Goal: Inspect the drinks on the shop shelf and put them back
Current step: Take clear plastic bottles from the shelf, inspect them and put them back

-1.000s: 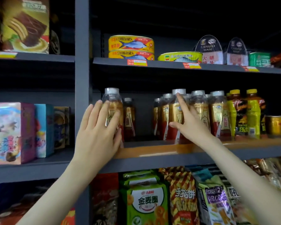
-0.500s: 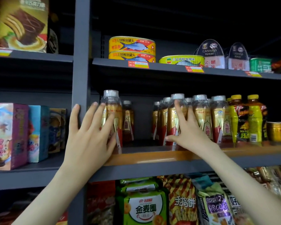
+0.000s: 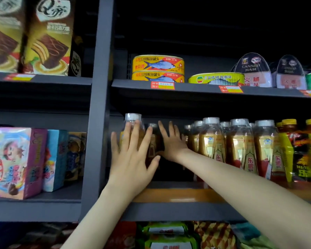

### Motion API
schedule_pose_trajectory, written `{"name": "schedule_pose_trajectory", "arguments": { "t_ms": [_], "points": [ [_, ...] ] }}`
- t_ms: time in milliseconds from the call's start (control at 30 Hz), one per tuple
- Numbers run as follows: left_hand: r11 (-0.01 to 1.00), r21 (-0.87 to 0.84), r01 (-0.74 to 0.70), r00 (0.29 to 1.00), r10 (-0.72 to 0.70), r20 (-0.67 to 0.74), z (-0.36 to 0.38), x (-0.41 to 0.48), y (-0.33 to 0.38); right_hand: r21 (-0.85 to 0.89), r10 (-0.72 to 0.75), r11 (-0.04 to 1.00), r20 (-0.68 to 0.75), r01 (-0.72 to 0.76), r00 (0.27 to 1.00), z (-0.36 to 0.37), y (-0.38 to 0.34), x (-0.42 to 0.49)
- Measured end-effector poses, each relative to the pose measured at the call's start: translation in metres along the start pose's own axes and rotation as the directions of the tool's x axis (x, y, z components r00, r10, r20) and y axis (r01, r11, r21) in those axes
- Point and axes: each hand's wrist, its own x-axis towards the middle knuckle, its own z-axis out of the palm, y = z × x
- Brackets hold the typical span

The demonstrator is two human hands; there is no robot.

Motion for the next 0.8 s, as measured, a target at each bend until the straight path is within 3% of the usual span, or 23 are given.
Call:
{"name": "schedule_pose_trajectory", "arguments": {
  "t_ms": [167,367,633,800],
  "points": [
    [0.991,-0.126,0.051,0.999,-0.05,0.01,-0.003,0.002,-0.012,-0.066,-0.003,0.998,0.076,0.008,0.997,0.016,-0.01,0.04],
    [0.998,-0.021,0.061,0.998,-0.06,0.007,0.009,0.0,-0.013,-0.096,0.001,0.995,0.129,0.011,0.992,0.03,-0.013,0.061],
    [0.988,-0.111,0.104,0.99,-0.092,0.105,0.002,0.002,-0.01,0.159,0.162,0.965,0.259,-0.208,0.952,0.033,-0.017,0.061],
    [0.98,-0.154,0.127,0.986,-0.108,0.13,-0.003,0.001,-0.007,0.286,0.09,0.947,0.205,-0.148,0.975,0.042,-0.017,0.068]
  ]
}}
